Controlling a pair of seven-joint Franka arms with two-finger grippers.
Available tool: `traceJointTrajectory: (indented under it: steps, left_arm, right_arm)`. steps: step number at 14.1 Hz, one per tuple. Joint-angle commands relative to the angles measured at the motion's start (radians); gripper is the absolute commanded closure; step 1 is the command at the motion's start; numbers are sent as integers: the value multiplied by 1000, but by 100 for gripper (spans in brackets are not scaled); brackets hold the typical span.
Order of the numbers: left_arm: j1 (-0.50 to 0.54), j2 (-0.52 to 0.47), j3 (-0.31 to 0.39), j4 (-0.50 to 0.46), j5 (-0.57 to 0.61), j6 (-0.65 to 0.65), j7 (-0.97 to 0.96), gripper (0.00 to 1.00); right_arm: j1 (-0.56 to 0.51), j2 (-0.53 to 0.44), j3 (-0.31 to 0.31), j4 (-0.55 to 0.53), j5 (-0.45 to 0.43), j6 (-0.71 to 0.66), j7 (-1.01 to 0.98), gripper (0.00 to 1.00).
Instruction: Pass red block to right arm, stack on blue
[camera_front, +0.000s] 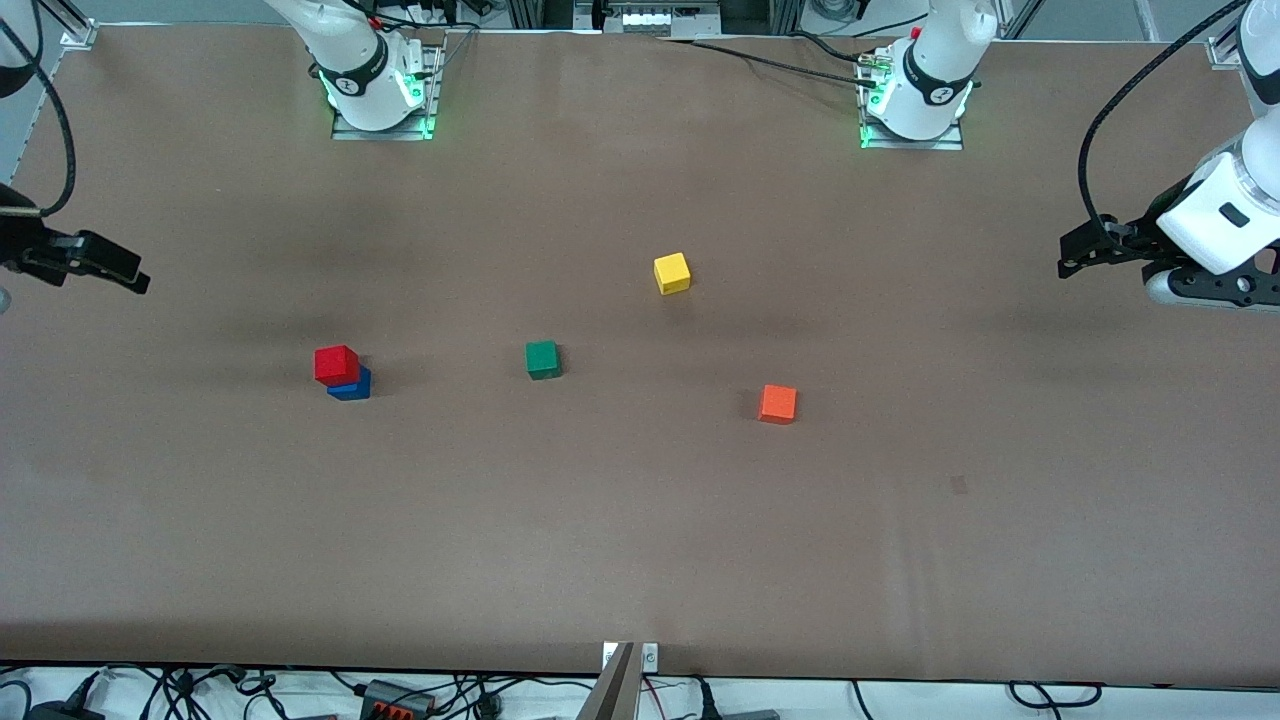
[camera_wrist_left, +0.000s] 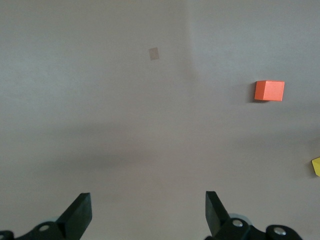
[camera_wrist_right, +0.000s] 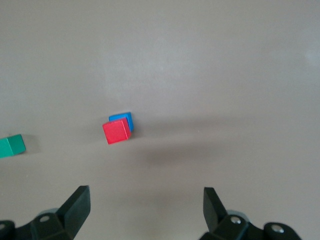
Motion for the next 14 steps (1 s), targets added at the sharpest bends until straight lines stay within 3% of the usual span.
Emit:
traceJointTrajectory:
  steps: [1, 14]
  left_arm:
    - [14, -16, -10, -11, -16, -5, 24, 0]
    - [14, -14, -10, -11, -16, -5, 24, 0]
  right_arm:
    - [-7, -72, 7, -70, -10, 25, -16, 0]
    - [-6, -102, 6, -49, -2, -38, -19, 0]
